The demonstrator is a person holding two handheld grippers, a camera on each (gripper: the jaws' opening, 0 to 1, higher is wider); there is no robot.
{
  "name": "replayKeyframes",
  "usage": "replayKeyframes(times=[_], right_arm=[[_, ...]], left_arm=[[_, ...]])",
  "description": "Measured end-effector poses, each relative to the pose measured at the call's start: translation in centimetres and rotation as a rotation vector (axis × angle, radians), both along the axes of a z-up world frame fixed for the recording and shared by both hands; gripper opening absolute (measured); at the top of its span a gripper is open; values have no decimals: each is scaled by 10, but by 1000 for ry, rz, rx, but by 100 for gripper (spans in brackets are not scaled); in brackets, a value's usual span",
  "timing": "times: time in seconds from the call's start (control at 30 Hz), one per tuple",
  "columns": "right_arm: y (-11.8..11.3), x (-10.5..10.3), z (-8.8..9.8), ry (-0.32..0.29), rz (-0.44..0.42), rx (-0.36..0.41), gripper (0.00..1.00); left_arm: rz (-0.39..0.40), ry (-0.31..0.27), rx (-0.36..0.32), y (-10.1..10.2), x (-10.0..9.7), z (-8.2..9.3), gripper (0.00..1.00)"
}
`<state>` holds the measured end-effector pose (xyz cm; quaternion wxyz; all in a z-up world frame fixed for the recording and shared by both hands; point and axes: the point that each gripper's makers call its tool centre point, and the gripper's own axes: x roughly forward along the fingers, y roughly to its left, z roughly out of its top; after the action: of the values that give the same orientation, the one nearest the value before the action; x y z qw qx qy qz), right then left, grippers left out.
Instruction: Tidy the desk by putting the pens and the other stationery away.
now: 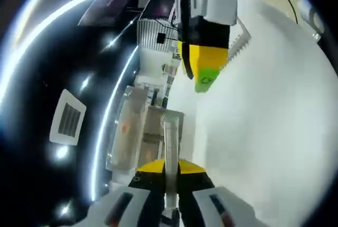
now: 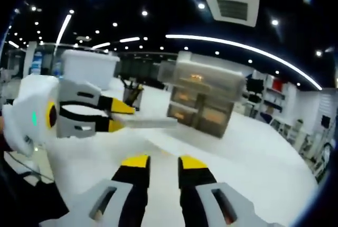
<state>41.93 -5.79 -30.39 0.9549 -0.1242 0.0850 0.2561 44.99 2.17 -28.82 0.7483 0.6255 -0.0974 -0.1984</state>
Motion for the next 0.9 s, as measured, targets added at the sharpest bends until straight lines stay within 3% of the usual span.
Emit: replayKeyframes(times=[0.27,0.4,0.57,0.83,0.9], right_arm=[[-4,-1,-4,8,-5,9,21],[-5,-2,-4,9,-5,12,21],[-8,-2,-3,7,-10,21,22],[-15,-5,-1,3,-26,43,26],[-17,-5,0,0,-32,43,27]], left_arm=[[-4,-72,6,11,-3,34,7],[-2,-136,10,18,-3,63,7],[-11,-172,-6,20,-1,91,7],[-27,-250,34,19,9,132,7],[-31,-270,71,18,15,141,7]])
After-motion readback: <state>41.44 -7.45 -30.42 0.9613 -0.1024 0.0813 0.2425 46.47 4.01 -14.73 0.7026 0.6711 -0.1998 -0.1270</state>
